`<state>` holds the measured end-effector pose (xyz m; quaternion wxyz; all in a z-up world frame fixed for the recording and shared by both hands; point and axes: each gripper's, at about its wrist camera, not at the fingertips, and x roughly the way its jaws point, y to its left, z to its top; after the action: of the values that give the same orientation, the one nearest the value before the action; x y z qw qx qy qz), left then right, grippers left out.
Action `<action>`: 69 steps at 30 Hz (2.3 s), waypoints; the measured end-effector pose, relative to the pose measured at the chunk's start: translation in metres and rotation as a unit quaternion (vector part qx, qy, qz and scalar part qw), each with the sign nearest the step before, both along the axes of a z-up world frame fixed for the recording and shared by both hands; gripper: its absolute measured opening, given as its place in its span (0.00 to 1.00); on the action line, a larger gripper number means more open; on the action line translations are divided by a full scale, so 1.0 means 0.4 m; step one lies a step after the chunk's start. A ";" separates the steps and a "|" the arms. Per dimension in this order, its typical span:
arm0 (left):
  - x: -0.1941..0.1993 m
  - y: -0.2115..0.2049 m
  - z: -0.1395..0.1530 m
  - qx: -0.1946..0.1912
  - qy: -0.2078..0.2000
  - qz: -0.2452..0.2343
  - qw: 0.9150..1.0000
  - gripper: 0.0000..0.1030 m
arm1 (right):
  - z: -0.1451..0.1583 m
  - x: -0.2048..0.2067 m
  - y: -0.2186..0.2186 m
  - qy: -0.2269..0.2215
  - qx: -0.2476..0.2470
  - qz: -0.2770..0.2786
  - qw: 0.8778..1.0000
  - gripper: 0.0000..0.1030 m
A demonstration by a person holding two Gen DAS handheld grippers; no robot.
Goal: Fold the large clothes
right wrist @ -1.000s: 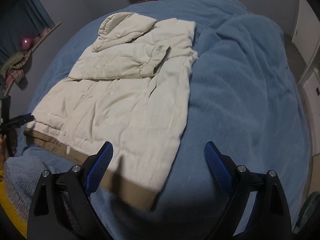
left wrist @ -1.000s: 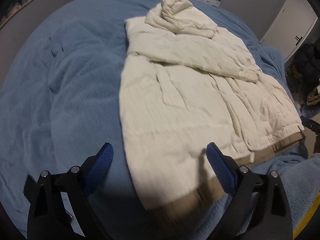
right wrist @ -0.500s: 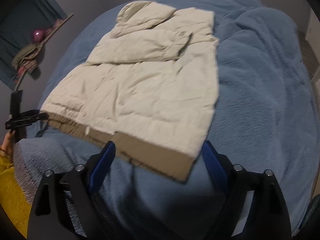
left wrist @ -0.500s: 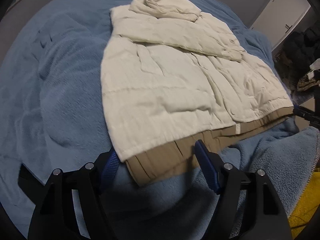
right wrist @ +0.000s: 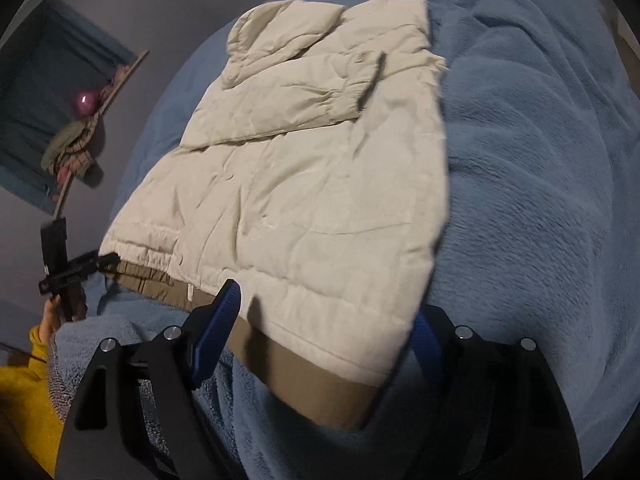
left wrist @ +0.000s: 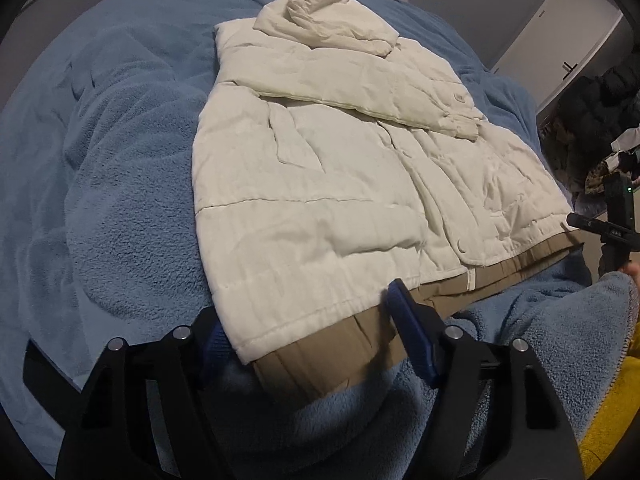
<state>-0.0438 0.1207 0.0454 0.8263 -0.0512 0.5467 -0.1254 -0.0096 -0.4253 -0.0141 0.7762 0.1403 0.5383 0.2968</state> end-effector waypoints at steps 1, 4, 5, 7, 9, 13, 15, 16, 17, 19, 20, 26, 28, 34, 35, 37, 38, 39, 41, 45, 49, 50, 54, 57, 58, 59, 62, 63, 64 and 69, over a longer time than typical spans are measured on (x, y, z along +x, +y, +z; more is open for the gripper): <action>-0.005 0.008 0.004 0.000 -0.001 0.003 1.000 0.52 | 0.006 -0.008 0.006 -0.006 -0.008 0.007 1.000 0.67; -0.014 0.048 0.012 -0.048 0.008 0.006 0.999 0.38 | 0.006 -0.026 -0.002 0.003 0.000 0.009 1.000 0.57; -0.011 0.054 0.007 -0.056 0.012 0.006 0.998 0.38 | -0.002 -0.023 -0.011 0.011 0.013 0.004 1.000 0.57; -0.002 0.047 -0.008 -0.050 0.015 -0.002 0.999 0.37 | -0.025 -0.006 -0.022 0.024 0.035 -0.011 0.999 0.51; 0.013 0.042 -0.010 -0.044 0.008 -0.007 0.999 0.27 | -0.032 0.011 -0.022 0.017 0.033 -0.026 0.999 0.22; 0.036 0.049 0.037 -0.060 -0.019 -0.009 0.998 0.15 | 0.022 0.024 -0.003 -0.038 0.022 -0.023 0.999 0.10; 0.052 0.049 0.063 -0.060 -0.036 -0.008 0.998 0.13 | 0.060 0.035 0.006 -0.063 0.017 -0.020 0.998 0.09; 0.063 0.050 0.079 -0.060 -0.046 -0.007 0.997 0.13 | 0.077 0.041 0.005 -0.070 0.017 -0.021 0.997 0.08; 0.070 0.052 0.087 -0.063 -0.051 -0.006 0.997 0.13 | 0.103 0.054 0.004 -0.082 0.019 -0.023 0.996 0.08; 0.095 0.061 0.117 -0.072 -0.069 -0.005 0.995 0.12 | 0.145 0.077 -0.001 -0.102 0.022 -0.028 0.994 0.08; 0.114 0.068 0.133 -0.076 -0.080 -0.003 0.994 0.12 | 0.158 0.086 -0.001 -0.109 0.024 -0.029 0.993 0.08; 0.257 0.127 0.183 -0.097 -0.118 0.037 0.988 0.11 | 0.237 0.206 0.004 -0.165 0.041 -0.061 0.984 0.08; 0.310 0.134 0.189 -0.091 -0.124 0.045 0.987 0.11 | 0.250 0.270 0.009 -0.172 0.050 -0.076 0.981 0.08; 0.480 0.141 0.223 -0.074 -0.155 0.064 0.983 0.11 | 0.281 0.454 0.032 -0.188 0.045 -0.110 0.975 0.08; 0.509 0.139 0.231 -0.069 -0.162 0.067 0.982 0.11 | 0.280 0.491 0.033 -0.187 0.043 -0.120 0.974 0.08; 0.566 0.134 0.240 -0.058 -0.173 0.074 0.980 0.11 | 0.273 0.556 0.030 -0.180 0.042 -0.140 0.973 0.08; 0.592 0.134 0.240 -0.055 -0.175 0.077 0.980 0.11 | 0.265 0.590 0.028 -0.175 0.043 -0.151 0.972 0.08; 0.632 0.136 0.237 -0.052 -0.176 0.085 0.979 0.11 | 0.258 0.620 0.027 -0.170 0.044 -0.161 0.971 0.08; 0.707 0.142 0.220 -0.047 -0.170 0.100 0.979 0.12 | 0.235 0.690 0.030 -0.160 0.045 -0.182 0.969 0.08; 0.834 0.156 0.160 -0.038 -0.145 0.124 0.981 0.12 | 0.200 0.812 0.059 -0.146 0.038 -0.202 0.968 0.08; 0.950 0.165 0.085 -0.022 -0.118 0.141 0.983 0.12 | 0.148 0.923 0.091 -0.130 0.019 -0.215 0.968 0.08; 0.977 0.168 0.063 -0.020 -0.111 0.144 0.983 0.12 | 0.128 0.953 0.097 -0.121 0.016 -0.219 0.968 0.08; 1.051 0.168 -0.006 -0.006 -0.087 0.152 0.985 0.13 | 0.052 1.027 0.111 -0.096 0.011 -0.232 0.968 0.08; 1.091 0.170 -0.049 -0.001 -0.074 0.160 0.984 0.15 | 0.007 1.071 0.127 -0.087 0.003 -0.236 0.968 0.08; 1.101 0.171 -0.062 0.000 -0.071 0.162 0.984 0.15 | -0.007 1.084 0.133 -0.083 0.001 -0.238 0.968 0.08; 1.109 0.169 -0.074 0.003 -0.066 0.164 0.984 0.15 | -0.022 1.096 0.137 -0.079 0.001 -0.240 0.967 0.08; 1.120 0.171 -0.096 0.004 -0.056 0.170 0.984 0.16 | -0.062 1.109 0.145 -0.066 -0.001 -0.243 0.968 0.08; 1.118 0.173 -0.099 0.001 -0.054 0.173 0.983 0.17 | -0.070 1.113 0.149 -0.063 -0.001 -0.243 0.968 0.08; 1.112 0.178 -0.101 -0.008 -0.052 0.176 0.983 0.18 | -0.074 1.109 0.151 -0.060 0.000 -0.242 0.968 0.09; 1.058 0.201 -0.077 -0.041 -0.054 0.177 0.982 0.38 | -0.063 1.078 0.131 -0.048 0.039 -0.224 0.973 0.39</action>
<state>0.3796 0.2012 0.0145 0.8612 -0.1738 0.4777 -0.0020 0.4216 -0.3730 -0.0393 0.8421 0.2724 0.4431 0.1427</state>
